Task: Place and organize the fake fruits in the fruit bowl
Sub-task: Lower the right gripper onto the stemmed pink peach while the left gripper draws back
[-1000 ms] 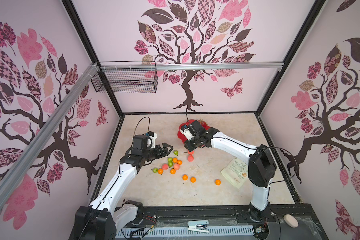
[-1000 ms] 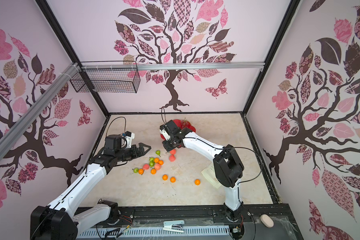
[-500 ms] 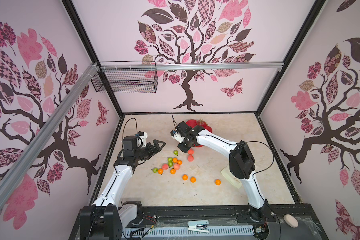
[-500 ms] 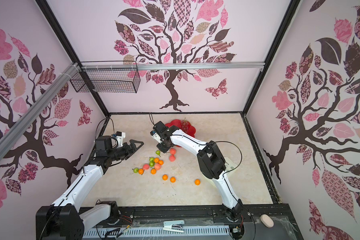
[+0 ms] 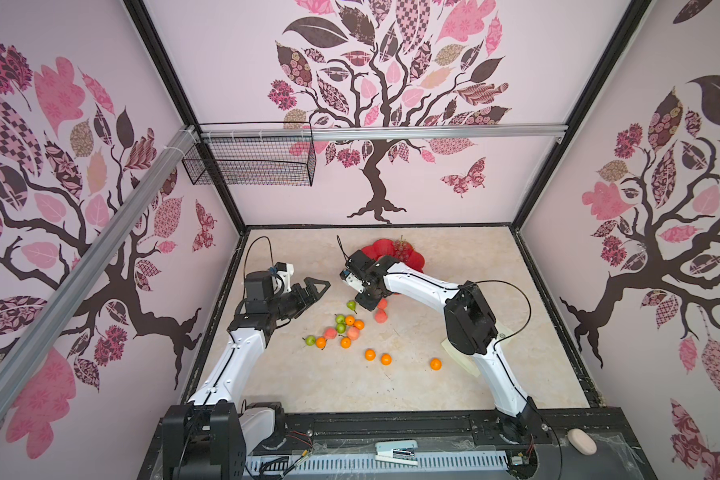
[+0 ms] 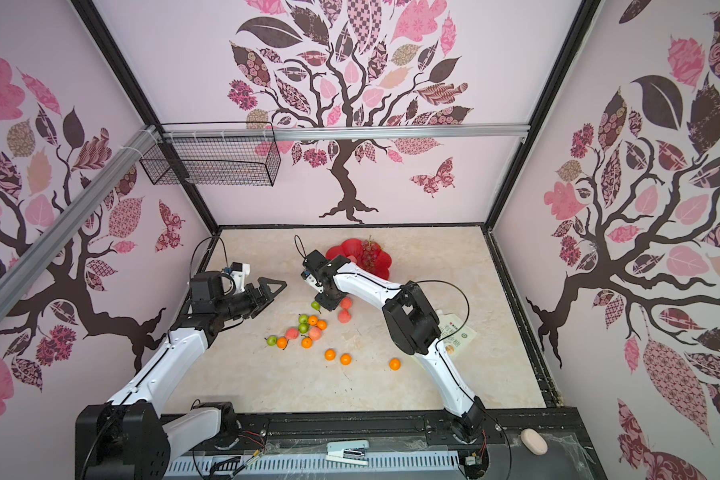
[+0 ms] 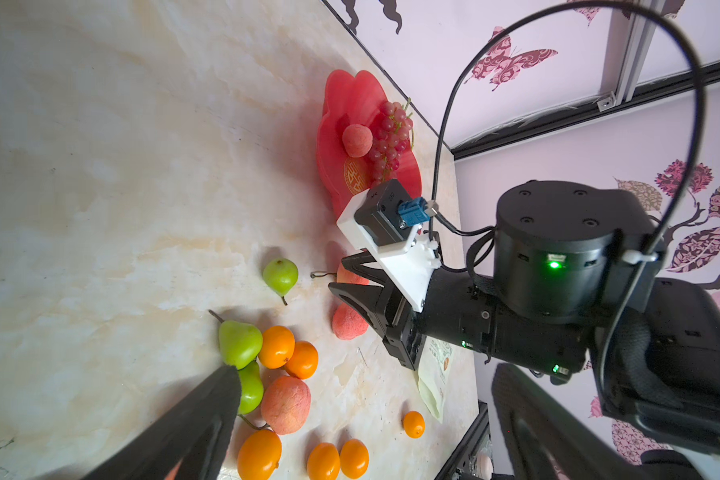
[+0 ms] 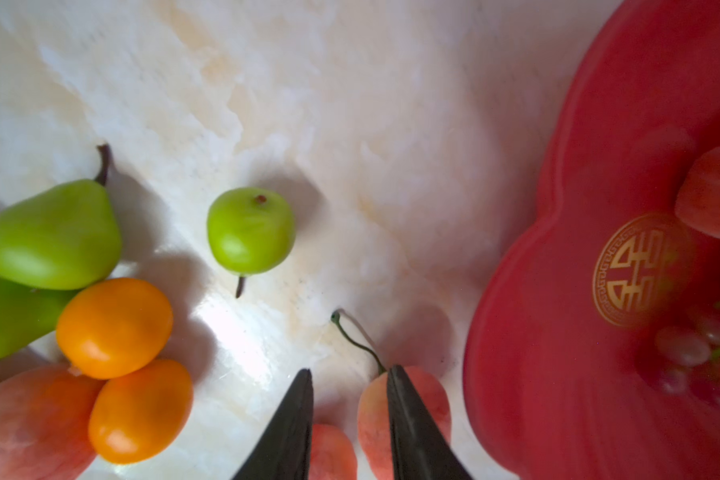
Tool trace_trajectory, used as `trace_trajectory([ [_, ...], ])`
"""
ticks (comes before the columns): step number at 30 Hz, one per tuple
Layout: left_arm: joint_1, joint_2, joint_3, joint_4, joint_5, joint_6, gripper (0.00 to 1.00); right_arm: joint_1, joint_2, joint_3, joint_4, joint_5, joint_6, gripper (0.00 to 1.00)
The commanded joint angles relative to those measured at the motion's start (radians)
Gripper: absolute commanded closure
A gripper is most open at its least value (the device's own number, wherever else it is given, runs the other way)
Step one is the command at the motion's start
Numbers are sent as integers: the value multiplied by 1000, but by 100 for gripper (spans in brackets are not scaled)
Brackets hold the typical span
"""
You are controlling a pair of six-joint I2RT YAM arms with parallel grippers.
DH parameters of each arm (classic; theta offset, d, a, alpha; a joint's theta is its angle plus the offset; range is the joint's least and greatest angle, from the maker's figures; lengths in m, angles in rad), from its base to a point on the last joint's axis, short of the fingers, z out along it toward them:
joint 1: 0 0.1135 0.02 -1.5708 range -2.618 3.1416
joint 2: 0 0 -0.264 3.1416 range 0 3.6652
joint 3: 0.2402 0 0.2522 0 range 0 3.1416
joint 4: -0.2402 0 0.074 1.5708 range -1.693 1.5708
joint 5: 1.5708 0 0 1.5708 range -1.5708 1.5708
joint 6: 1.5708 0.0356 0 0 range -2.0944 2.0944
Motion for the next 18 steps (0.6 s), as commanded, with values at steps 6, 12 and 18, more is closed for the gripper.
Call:
trace_trajectory([
  [6, 17, 1, -30, 37, 16, -5, 2, 7, 78, 57, -23, 25, -10, 66],
  [12, 25, 7, -33, 45, 22, -10, 2, 7, 108, 75, -27, 27, -11, 65],
  [18, 27, 3, -35, 47, 19, -6, 2, 7, 127, 81, -30, 35, -10, 65],
])
